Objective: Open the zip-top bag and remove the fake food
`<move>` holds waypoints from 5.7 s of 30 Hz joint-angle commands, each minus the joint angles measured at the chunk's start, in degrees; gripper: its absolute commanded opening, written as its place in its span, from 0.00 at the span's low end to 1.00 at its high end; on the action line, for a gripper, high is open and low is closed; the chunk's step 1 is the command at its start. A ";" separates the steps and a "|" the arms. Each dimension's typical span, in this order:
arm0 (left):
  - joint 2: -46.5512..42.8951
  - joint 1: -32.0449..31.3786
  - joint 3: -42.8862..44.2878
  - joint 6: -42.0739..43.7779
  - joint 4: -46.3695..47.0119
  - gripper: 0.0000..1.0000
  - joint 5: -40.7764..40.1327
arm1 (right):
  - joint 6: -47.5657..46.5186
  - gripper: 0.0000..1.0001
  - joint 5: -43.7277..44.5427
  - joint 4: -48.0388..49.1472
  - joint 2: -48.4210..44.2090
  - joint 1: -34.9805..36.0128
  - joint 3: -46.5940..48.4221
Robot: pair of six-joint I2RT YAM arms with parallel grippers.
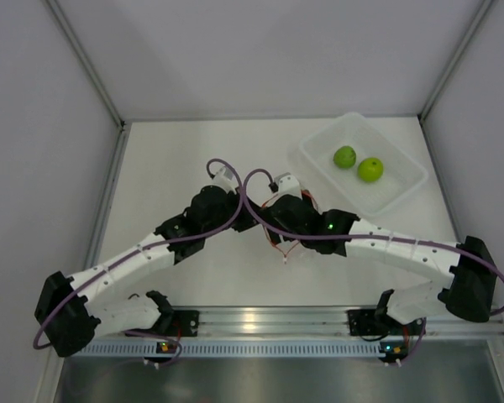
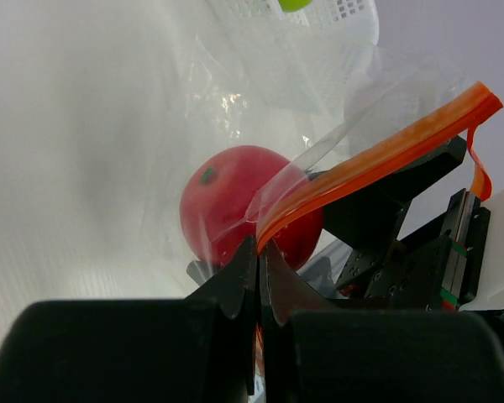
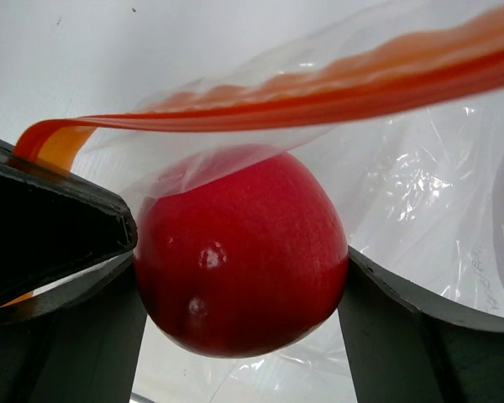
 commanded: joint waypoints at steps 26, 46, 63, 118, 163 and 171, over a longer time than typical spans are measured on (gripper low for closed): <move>-3.87 -14.22 5.86 3.87 -4.27 0.00 -34.98 | 6.14 0.40 10.65 -14.90 -0.04 5.13 9.83; 1.23 -29.25 11.30 0.80 -4.53 0.00 -51.42 | 10.44 0.35 9.15 -8.13 0.48 1.35 7.27; 5.89 -28.12 12.19 3.44 -5.06 0.00 -55.92 | 8.42 0.34 -1.84 -8.12 -3.29 1.35 5.53; 4.75 -34.18 9.11 -3.17 -3.83 0.00 -73.49 | 14.93 0.26 -2.71 -4.96 10.15 3.19 8.59; -3.96 -25.75 2.08 14.86 1.09 0.00 -52.92 | -19.79 0.20 -21.45 13.93 -24.12 8.20 -10.83; -2.73 -24.33 2.69 14.07 0.74 0.00 -52.66 | -19.79 0.20 -19.77 12.70 -26.41 8.29 -9.77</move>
